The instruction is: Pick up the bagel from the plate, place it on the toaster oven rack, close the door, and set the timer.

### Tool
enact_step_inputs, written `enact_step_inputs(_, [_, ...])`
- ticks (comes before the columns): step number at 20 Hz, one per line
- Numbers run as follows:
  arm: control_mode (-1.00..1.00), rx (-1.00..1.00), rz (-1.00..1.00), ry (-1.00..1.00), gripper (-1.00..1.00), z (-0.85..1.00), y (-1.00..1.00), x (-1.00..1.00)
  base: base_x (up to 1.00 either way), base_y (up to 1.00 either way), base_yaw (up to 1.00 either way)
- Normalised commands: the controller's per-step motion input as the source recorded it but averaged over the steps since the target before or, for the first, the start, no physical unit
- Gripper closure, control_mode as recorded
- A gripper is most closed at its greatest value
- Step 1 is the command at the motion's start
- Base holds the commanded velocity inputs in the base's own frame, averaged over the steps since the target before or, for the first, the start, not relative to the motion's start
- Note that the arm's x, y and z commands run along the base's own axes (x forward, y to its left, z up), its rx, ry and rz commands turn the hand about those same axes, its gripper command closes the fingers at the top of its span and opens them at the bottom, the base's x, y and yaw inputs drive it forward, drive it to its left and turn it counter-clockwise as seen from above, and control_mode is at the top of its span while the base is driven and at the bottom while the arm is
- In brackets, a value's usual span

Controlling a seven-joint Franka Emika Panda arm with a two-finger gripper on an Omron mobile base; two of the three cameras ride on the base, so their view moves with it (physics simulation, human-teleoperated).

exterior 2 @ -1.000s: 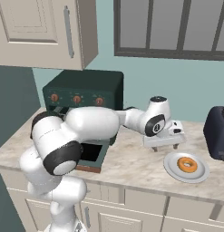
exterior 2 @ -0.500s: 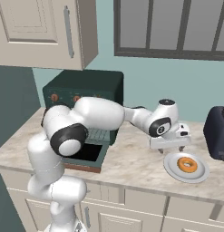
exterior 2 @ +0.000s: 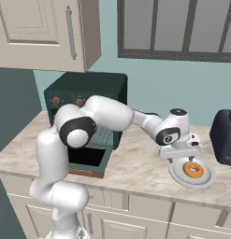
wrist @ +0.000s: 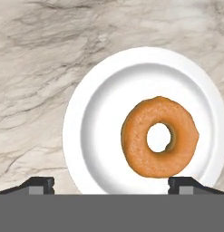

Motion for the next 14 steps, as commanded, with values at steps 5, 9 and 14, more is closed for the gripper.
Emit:
enact_step_inputs(5, [-1.0,0.0,0.0,0.0,-1.0,-0.2,-0.1,0.14,0.0,0.0,0.0])
enact_step_inputs(9, [-1.0,0.0,0.0,0.0,-1.0,-0.16,-0.1,0.16,0.0,0.0,0.0])
enact_step_inputs(14, [-1.0,0.0,0.0,0.0,-1.0,-0.17,-0.07,0.06,0.0,0.0,0.0])
